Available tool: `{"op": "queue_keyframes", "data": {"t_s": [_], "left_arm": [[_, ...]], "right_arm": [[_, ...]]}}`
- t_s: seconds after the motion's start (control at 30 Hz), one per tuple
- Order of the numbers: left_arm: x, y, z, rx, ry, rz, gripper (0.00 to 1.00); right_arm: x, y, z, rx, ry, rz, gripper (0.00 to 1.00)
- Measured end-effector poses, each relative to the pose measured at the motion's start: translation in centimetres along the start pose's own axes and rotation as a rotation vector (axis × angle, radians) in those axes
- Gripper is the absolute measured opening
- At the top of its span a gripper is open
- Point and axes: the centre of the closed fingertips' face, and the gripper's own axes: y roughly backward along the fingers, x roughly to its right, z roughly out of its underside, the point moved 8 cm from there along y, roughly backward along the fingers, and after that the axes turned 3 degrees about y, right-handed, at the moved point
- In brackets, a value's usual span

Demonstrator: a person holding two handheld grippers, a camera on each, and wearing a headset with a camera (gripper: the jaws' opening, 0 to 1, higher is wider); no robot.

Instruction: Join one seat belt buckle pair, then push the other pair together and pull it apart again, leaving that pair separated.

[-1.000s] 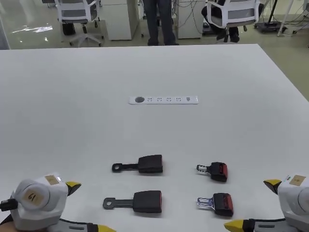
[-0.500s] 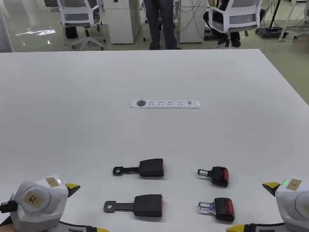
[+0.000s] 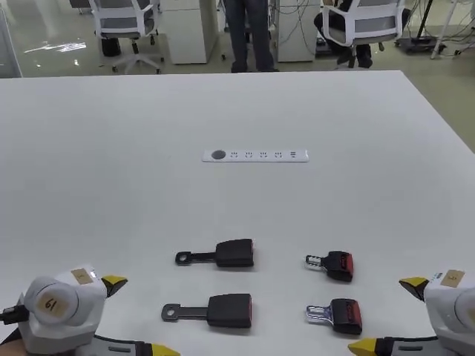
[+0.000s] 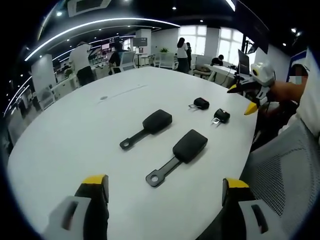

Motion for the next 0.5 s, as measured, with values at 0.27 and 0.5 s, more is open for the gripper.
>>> {"op": "queue_keyframes", "data": {"t_s": [0.27, 0.5], "left_arm": [[0.08, -0.17, -0.08, -0.017, -0.062, -0.009, 0.94], [-0.06, -0.22, 0.11, -0.022, -0.071, -0.011, 0.89]], "right_arm": [[0.04, 0.04, 0.16, -0.002, 0.011, 0.023, 0.84], [0.48, -0.06, 0.75, 0.003, -0.001, 0.027, 0.82]]}}
